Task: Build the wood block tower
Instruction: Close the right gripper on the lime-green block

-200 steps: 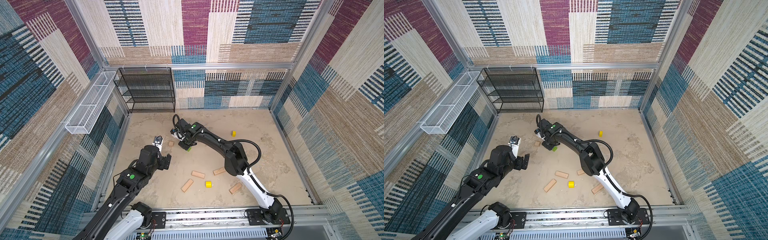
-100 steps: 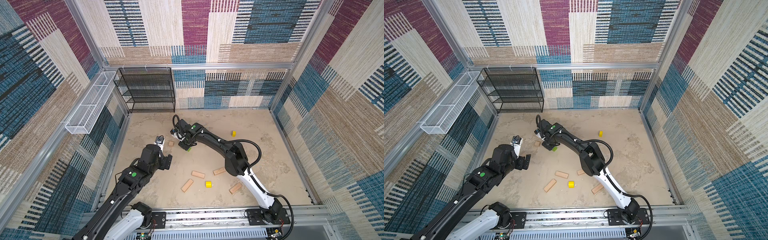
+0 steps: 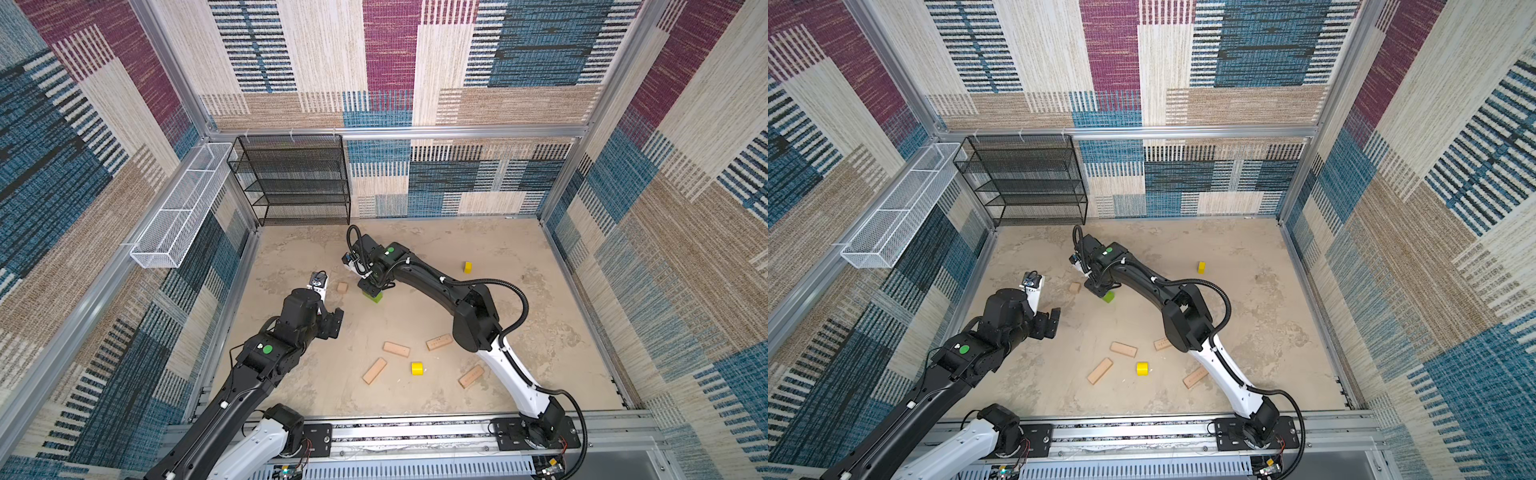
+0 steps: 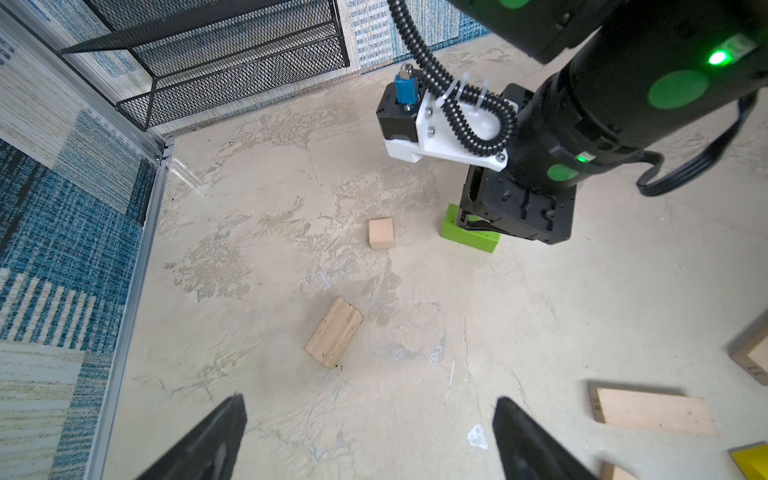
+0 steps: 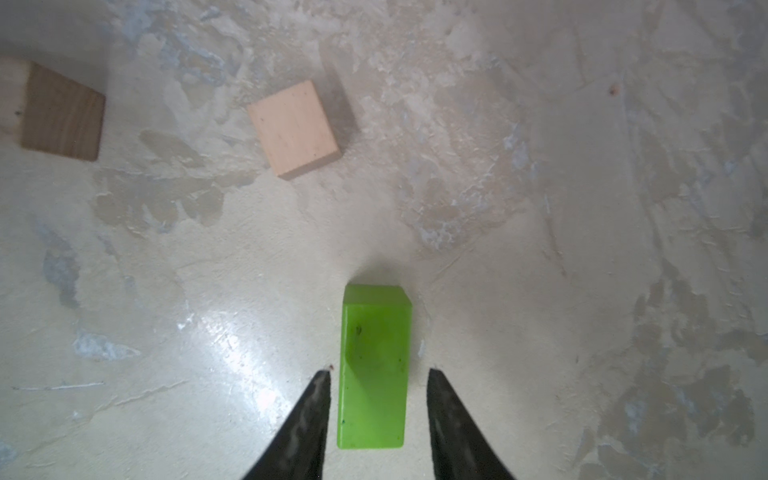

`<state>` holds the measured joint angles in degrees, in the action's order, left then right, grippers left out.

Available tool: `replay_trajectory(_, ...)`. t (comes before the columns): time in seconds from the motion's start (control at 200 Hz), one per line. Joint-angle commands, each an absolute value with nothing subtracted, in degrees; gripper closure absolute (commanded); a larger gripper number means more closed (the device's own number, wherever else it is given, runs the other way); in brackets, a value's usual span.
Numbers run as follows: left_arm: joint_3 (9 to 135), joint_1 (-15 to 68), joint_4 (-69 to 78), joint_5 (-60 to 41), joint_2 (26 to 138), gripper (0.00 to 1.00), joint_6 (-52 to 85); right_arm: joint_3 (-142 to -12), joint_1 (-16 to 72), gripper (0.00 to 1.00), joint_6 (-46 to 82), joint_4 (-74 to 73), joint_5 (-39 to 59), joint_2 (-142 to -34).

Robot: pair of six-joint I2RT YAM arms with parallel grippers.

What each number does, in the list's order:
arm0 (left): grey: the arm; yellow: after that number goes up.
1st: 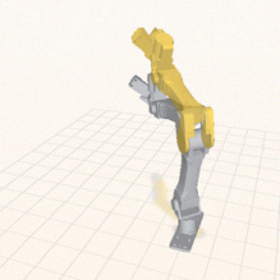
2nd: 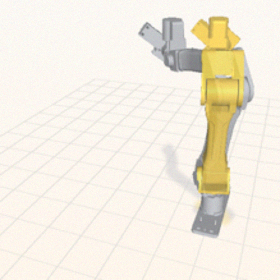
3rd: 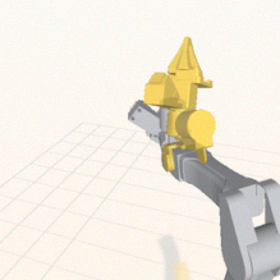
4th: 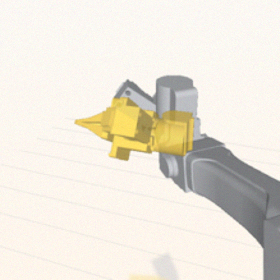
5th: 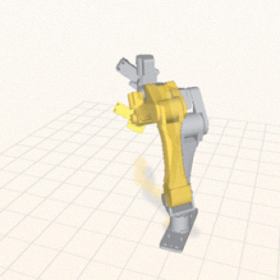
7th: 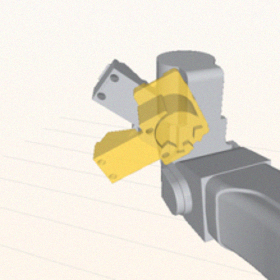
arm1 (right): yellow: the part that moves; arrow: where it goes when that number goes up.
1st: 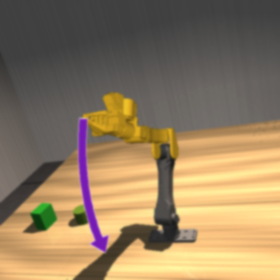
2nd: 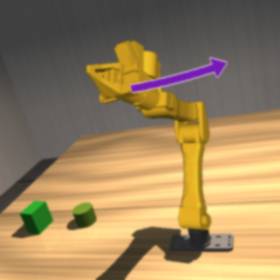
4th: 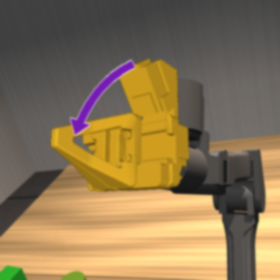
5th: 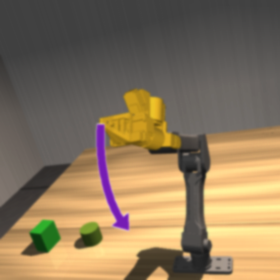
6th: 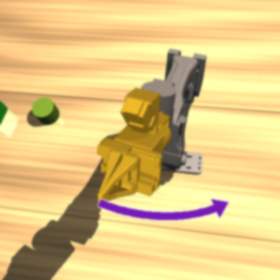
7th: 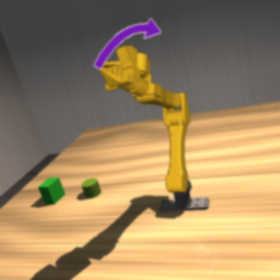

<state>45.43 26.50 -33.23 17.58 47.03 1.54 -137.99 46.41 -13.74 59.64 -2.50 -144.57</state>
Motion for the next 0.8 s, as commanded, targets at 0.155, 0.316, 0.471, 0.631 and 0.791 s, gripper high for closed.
replay_trajectory(0.155,45.8,26.4,-32.4,18.1,46.4,0.03,1.0,-138.6,46.6,0.58,-13.9,59.8,-1.6,-146.1)
replay_trajectory(0.316,45.8,26.3,-32.4,17.8,46.5,0.03,1.1,-140.2,46.5,0.59,-14.8,60.4,-1.0,-147.3)
replay_trajectory(0.471,45.8,26.2,-32.6,18.2,46.4,0.03,1.0,-141.3,46.6,0.61,-15.3,61.0,0.1,-147.9)
replay_trajectory(0.631,45.8,25.9,-32.3,18.2,46.4,0.03,1.0,-140.0,46.5,0.63,-16.1,61.0,0.0,-147.2)
replay_trajectory(0.791,45.9,25.8,-32.3,17.1,46.5,0.03,1.1,-139.6,46.5,0.63,-15.7,61.4,-0.4,-147.2)
